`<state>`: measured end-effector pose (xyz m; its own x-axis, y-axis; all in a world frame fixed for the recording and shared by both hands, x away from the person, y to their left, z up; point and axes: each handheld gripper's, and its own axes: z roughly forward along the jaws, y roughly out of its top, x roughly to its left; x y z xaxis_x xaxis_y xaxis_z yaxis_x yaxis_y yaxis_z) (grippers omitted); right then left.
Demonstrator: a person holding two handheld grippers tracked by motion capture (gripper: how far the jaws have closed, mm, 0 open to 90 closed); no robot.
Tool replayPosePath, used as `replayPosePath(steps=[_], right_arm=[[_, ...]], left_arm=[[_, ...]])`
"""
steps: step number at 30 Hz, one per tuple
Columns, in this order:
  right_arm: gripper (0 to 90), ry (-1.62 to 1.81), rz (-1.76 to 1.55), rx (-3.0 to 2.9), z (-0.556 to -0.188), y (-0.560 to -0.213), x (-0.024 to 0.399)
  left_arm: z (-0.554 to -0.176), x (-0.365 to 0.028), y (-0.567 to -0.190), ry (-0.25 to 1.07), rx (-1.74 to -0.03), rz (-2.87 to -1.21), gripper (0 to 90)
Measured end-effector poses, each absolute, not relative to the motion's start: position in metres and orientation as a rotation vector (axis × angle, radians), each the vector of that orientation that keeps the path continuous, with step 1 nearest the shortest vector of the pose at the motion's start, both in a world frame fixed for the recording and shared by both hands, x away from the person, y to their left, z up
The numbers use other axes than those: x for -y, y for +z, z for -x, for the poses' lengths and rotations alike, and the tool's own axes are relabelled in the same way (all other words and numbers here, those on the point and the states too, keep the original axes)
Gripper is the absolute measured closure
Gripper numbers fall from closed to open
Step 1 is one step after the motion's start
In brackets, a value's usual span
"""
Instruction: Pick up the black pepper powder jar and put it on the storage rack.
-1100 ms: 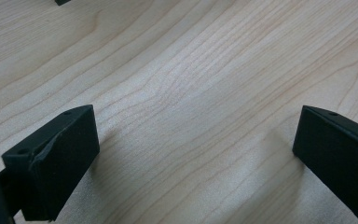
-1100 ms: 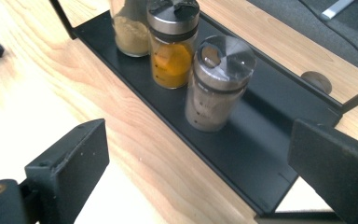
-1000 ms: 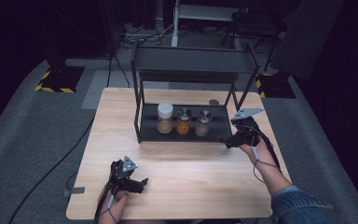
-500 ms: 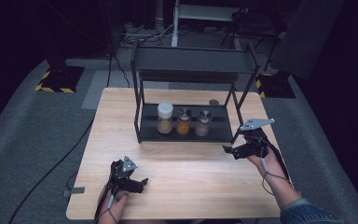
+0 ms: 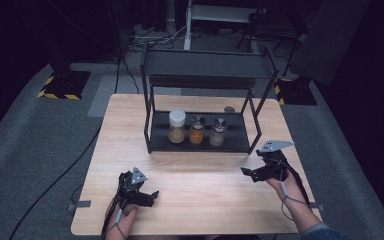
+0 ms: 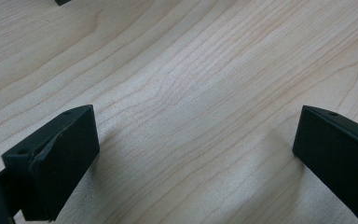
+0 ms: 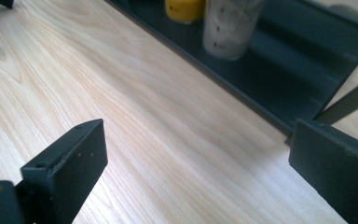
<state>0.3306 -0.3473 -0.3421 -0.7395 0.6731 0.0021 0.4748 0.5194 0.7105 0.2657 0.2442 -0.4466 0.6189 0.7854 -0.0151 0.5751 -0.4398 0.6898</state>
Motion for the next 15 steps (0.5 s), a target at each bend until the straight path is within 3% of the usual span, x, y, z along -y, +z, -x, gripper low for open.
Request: replayPosePath(steps=[15], right_arm=[[3.7, 1.014, -1.031, -2.504, -0.325, -0.390, 0.358]], left_arm=[[-0.266, -0.244, -0.447, 0.407, -1.063, -2.173, 0.0]])
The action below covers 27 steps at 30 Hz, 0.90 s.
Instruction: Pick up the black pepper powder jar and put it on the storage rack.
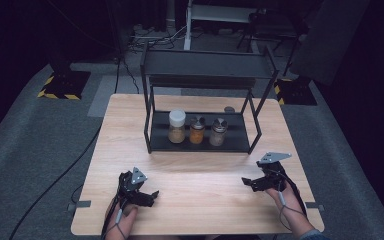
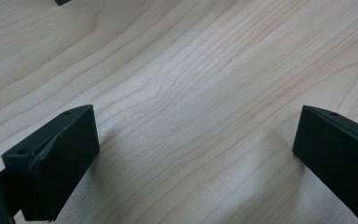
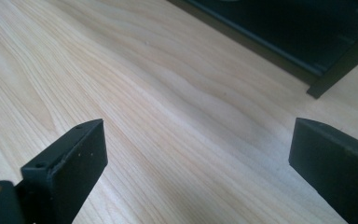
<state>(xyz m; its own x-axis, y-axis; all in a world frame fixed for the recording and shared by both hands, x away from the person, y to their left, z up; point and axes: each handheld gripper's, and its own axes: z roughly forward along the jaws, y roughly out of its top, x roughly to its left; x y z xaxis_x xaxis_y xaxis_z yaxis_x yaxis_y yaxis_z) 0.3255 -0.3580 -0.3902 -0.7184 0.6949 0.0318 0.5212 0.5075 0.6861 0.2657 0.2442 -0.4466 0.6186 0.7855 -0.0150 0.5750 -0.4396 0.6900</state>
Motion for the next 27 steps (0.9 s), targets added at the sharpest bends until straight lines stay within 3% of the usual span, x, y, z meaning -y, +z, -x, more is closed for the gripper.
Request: replayPosePath(steps=[27], right_arm=[[0.0, 1.009, -1.057, -2.411, -0.303, -0.446, 0.365]], left_arm=[[-0.266, -0.244, -0.447, 0.406, -1.063, -2.173, 0.0]])
